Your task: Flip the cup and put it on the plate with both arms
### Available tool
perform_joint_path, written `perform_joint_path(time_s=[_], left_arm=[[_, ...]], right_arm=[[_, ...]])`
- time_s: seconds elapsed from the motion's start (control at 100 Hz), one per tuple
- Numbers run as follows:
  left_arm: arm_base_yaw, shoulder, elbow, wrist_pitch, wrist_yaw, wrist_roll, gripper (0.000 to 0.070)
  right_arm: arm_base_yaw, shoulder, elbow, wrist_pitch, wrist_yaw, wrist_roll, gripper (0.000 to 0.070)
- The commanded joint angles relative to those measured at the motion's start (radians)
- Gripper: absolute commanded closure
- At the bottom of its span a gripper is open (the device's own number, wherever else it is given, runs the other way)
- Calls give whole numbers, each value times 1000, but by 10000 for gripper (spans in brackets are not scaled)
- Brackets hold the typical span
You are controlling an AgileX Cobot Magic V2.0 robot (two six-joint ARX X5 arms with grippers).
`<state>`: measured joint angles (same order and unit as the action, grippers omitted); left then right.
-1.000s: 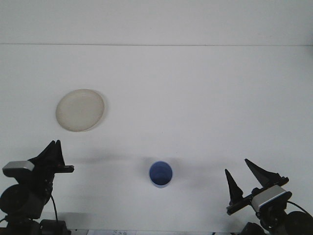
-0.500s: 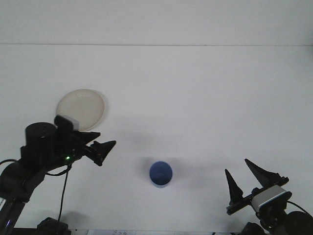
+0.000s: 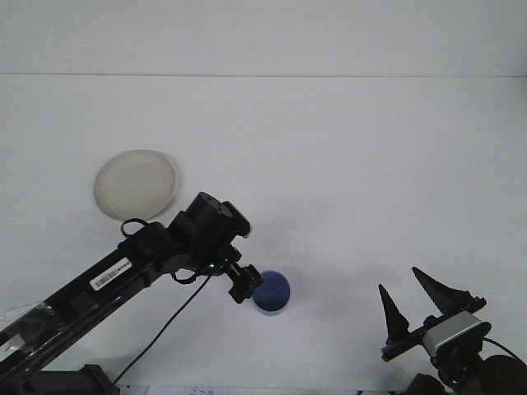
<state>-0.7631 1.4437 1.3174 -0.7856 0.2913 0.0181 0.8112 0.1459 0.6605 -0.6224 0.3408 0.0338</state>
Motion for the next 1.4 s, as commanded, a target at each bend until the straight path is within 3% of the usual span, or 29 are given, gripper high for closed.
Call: perform_joint_path(time_s=[0.0, 0.09, 0.46, 0.59, 0.66, 0.81, 1.16, 1.39], left_arm=[[-26, 42, 19, 5, -44, 27, 186], [-47, 90, 19, 14, -93, 27, 186], [-57, 230, 19, 40, -93, 28, 187], [-61, 246, 19, 53, -93, 27, 216], [-66, 249, 19, 56, -93, 27, 335], [-74, 249, 19, 54, -93, 27, 700], [-71, 249, 61, -21, -101, 32, 693], [-23, 221, 223, -212, -248, 66, 693]], right_arm=[[10, 0, 8, 8, -1, -4, 243], [10, 0, 8, 8, 0, -4, 243], [10, 0, 8, 8, 0, -4, 244], [10, 0, 8, 8, 0, -4, 244], [10, 0, 8, 8, 0, -4, 244], [10, 0, 8, 8, 0, -4, 244], [10, 0, 8, -3, 0, -3, 244], [10, 0, 8, -4, 0, 4, 244]])
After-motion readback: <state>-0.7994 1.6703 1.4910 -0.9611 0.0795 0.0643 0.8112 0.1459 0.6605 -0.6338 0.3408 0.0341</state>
